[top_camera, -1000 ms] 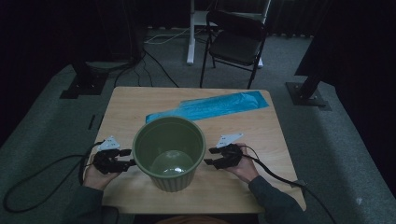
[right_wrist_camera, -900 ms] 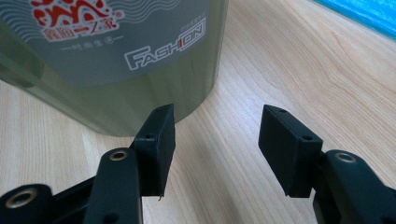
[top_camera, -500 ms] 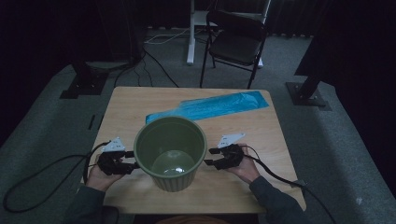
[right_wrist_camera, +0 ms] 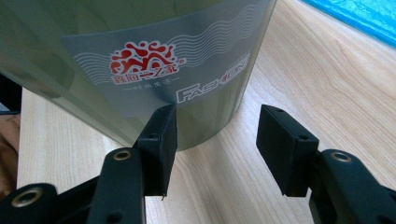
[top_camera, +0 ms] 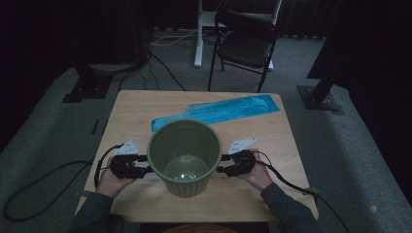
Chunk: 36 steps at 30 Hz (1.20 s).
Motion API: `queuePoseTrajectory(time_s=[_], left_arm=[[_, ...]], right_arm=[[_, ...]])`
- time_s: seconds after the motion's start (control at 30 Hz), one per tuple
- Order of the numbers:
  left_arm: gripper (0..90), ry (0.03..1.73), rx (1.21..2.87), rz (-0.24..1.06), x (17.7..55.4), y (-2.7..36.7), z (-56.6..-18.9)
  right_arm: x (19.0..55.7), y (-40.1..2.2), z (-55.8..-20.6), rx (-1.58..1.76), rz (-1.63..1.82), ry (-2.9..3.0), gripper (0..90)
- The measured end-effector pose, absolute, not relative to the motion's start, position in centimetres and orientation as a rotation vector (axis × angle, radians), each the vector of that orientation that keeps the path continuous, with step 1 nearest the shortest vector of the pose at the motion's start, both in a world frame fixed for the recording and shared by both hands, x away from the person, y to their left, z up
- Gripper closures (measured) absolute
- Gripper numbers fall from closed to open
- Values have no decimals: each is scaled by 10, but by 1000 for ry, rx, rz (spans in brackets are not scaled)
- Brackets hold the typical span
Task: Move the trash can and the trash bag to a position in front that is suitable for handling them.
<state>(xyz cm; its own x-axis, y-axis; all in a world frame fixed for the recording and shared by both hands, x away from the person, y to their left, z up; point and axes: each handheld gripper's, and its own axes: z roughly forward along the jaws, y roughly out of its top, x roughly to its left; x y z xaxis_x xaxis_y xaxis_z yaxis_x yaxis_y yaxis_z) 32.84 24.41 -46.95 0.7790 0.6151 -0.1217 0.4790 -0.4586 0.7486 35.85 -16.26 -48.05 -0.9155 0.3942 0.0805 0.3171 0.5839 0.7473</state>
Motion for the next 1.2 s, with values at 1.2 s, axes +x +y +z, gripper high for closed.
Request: queuePoseTrajectory(time_s=[1.2], left_arm=[[503,808,2139,230,402,175,-475]], right_arm=[[390,-222,-484,854,1202,2566,480]])
